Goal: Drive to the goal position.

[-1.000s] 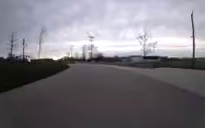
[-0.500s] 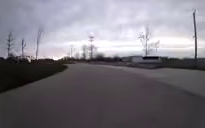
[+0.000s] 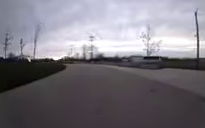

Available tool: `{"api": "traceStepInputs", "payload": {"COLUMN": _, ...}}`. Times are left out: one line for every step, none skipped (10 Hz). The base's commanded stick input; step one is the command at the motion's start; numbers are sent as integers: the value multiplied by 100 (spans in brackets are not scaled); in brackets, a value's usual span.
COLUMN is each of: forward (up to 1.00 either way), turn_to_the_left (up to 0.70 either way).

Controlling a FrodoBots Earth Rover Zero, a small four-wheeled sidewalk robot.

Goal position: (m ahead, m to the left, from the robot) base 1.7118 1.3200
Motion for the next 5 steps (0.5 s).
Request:
{"api": "traceStepInputs", "payload": {"forward": 100, "turn_to_the_left": 32}}
{"api": "traceStepInputs", "payload": {"forward": 100, "turn_to_the_left": 34}}
{"api": "traceStepInputs", "payload": {"forward": 100, "turn_to_the_left": 19}}
{"api": "traceStepInputs", "payload": {"forward": 100, "turn_to_the_left": 2}}
{"api": "traceStepInputs", "payload": {"forward": 100, "turn_to_the_left": 0}}
